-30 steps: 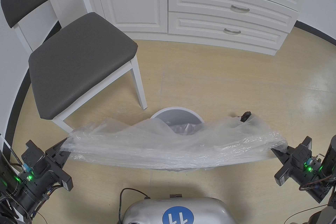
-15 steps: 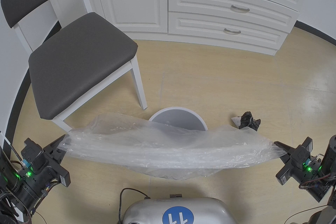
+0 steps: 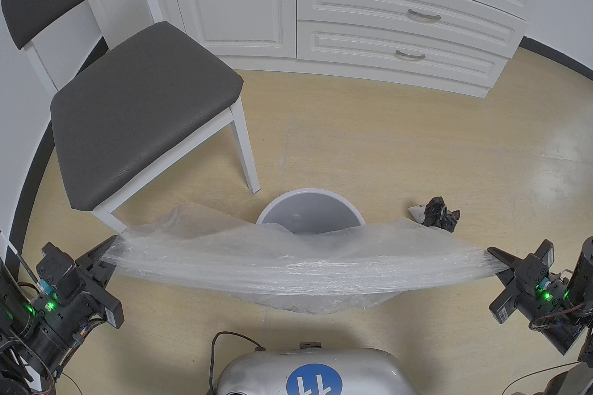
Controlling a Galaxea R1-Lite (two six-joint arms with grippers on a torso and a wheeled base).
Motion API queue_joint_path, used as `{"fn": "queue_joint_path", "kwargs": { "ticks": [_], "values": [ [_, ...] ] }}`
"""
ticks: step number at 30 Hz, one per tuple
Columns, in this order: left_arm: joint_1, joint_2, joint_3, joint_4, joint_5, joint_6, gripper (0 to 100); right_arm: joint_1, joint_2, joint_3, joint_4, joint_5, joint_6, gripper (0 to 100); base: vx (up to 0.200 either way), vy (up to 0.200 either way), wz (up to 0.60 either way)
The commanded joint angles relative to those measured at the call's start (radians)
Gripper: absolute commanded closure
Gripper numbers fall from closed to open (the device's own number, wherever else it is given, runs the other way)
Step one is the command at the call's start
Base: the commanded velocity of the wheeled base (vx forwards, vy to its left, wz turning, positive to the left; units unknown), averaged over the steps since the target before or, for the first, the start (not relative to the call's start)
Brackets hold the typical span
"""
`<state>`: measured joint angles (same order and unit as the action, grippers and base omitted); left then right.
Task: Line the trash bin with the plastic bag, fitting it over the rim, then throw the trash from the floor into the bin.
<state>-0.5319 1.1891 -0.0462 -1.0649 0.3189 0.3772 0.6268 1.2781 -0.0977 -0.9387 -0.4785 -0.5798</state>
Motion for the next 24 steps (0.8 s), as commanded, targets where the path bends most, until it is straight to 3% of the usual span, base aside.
{"fn": "queue_joint_path", "kwargs": {
  "ticks": [1, 24],
  "values": [
    [0.001, -0.002, 0.000, 0.000, 0.002, -0.001, 100, -0.001, -0.005, -0.001, 0.000, -0.002, 0.000, 100, 0.000, 0.000, 0.00],
    [0.015, 0.000, 0.003, 0.028, 0.000, -0.001, 100, -0.059, -0.006, 0.024, 0.000, -0.002, -0.054, 100, 0.000, 0.000, 0.00]
  ]
}}
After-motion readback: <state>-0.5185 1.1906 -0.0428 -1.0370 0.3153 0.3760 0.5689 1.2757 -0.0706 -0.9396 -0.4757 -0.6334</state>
